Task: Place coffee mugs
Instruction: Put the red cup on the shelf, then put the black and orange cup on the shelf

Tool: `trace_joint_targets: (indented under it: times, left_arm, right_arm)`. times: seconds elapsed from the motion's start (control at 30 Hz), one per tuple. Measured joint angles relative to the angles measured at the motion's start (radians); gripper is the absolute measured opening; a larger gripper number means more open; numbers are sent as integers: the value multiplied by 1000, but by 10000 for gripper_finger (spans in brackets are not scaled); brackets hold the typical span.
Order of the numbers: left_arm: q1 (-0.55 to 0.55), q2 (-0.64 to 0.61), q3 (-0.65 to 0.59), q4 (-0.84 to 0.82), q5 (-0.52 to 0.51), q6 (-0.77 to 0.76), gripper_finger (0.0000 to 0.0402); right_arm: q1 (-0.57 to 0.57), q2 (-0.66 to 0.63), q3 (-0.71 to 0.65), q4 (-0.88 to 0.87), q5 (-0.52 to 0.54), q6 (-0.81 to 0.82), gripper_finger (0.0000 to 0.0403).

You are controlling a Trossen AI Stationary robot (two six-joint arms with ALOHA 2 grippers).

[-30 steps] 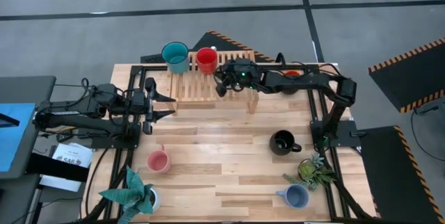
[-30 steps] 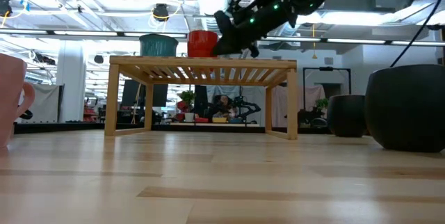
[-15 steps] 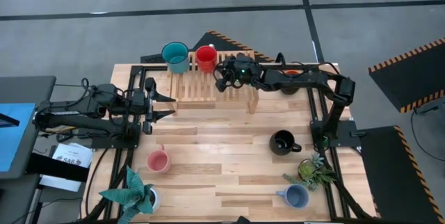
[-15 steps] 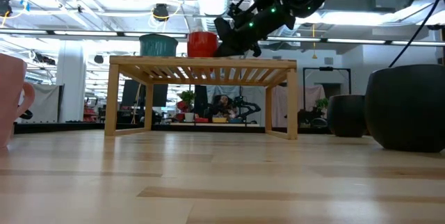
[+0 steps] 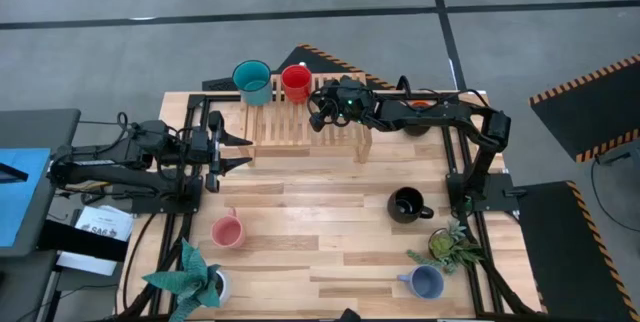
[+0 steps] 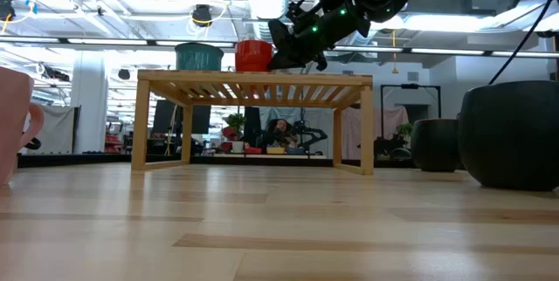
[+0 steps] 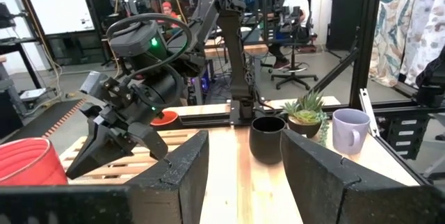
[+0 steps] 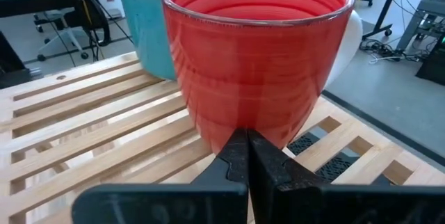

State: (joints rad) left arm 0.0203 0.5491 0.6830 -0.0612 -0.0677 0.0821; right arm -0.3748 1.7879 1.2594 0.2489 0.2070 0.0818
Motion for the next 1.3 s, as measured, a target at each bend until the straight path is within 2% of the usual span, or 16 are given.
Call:
trace_joint_targets:
  times: [0.57,0.87,0.97,1.1,1.3]
  left_arm:
    - [0,0,0,8,-31,-26,165]
    - [0,0,0,8,-50,-39,165]
    - [0,0,0,8,-50,-38,165]
    - [0,0,0,8,-50,-38,165]
    - [0,0,0,8,-50,-38,165]
  right_arm:
    - [-27,1,0,37,0,52,16]
    - [-40,1,-1,-17,1,57,16]
    - [-39,-2,-1,-69,1,17,16]
    - [-40,-51,-1,-235,1,-27,20]
    - [-15,-241,-84,-465,1,-72,27]
